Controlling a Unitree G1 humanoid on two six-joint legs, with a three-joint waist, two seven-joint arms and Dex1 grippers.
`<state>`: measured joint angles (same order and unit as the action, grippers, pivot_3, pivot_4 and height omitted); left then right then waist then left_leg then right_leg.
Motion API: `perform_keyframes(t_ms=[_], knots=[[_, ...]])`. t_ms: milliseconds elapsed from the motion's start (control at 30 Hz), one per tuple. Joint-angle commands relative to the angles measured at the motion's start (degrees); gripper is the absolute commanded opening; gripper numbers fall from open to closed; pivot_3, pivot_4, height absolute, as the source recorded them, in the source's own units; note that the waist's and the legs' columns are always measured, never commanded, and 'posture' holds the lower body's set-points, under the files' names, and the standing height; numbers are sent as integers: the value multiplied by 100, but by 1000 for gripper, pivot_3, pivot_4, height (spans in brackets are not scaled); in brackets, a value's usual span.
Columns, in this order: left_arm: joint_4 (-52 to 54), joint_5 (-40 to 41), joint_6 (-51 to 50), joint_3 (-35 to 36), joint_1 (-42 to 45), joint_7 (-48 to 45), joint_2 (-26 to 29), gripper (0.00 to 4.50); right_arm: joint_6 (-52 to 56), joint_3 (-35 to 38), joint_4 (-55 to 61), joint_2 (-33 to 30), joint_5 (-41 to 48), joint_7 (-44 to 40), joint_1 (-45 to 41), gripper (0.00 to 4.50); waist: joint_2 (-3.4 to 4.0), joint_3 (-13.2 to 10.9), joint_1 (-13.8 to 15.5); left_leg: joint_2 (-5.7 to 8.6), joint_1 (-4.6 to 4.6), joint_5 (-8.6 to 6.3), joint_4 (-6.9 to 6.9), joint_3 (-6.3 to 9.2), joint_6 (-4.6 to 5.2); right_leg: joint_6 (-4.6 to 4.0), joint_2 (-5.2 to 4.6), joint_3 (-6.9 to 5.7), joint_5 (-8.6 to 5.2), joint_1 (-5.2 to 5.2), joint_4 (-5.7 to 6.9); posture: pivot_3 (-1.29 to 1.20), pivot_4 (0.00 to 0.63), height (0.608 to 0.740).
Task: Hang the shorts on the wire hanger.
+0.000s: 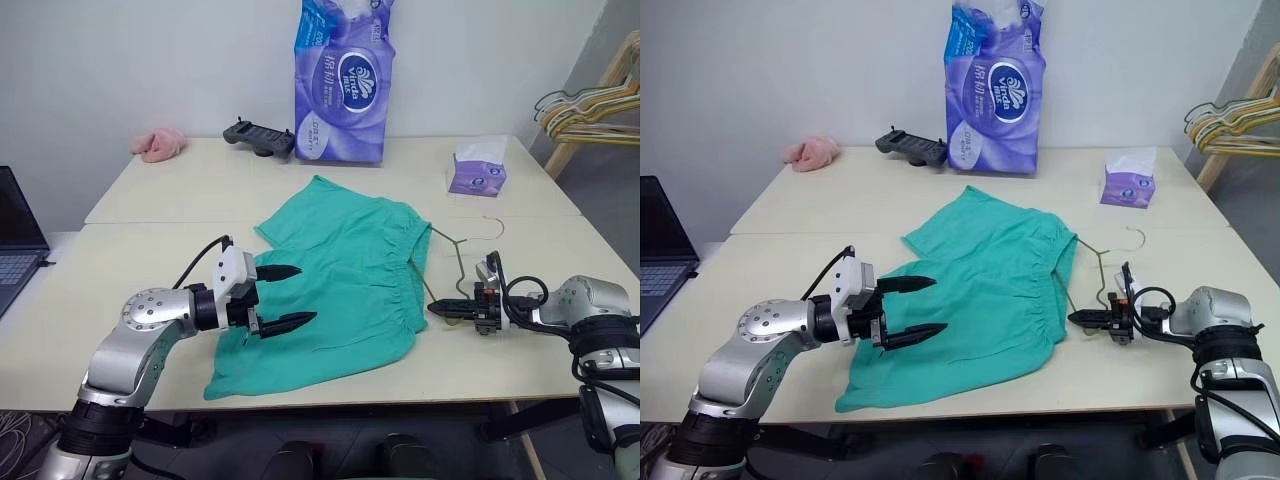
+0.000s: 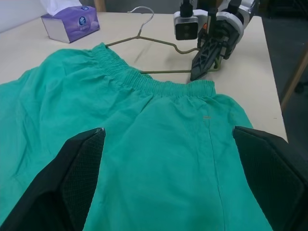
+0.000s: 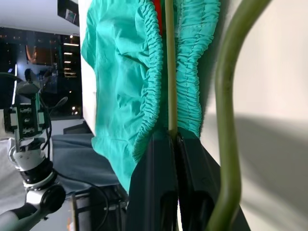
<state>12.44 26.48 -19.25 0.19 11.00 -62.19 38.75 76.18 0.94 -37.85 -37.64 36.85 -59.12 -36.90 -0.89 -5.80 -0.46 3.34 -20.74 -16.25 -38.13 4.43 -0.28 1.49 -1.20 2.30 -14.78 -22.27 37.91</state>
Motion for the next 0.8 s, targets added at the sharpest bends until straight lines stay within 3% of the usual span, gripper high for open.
perform_keyframes(t_ms=[33,167,267,500,633,800], knots=[[-27,-34,148,64,161,-43,53,4491,-742,-51,369,-136,-335,-38,22,0,0,0,-1,0,0,0,-1,0,0,1,0,0,0,0,0,9,58,740],[-562,-208,381,122,702,-55,74,4491,-1434,-200,1386,-305,-649,3,314,0,1,-1,24,1,-4,0,0,3,0,2,0,-3,0,-3,1,9,59,740],[-1754,-529,839,105,2022,-184,103,4491,-2067,-198,1938,-380,-974,213,353,0,0,-2,53,2,-11,1,-1,16,-1,2,2,-15,0,-8,5,7,58,740],[-4216,-1179,1910,-220,4631,-966,13,4491,-3537,-518,2046,-490,-1983,503,-68,0,1,0,3,9,-15,3,1,-2,-5,6,1,-6,4,-19,2,-8,47,740],[-5251,-1454,2394,-410,5476,-1535,-62,4491,-4330,-805,2029,-586,-2657,660,-252,0,2,4,-64,6,-54,12,8,-19,-20,6,0,6,4,-79,16,-21,42,740],[-6813,-1921,2969,-591,6744,-1910,-225,4491,-4817,-959,2341,-577,-3170,851,-439,0,0,4,-139,6,-173,18,-18,-18,-31,3,-2,13,6,-192,46,-35,35,740]])
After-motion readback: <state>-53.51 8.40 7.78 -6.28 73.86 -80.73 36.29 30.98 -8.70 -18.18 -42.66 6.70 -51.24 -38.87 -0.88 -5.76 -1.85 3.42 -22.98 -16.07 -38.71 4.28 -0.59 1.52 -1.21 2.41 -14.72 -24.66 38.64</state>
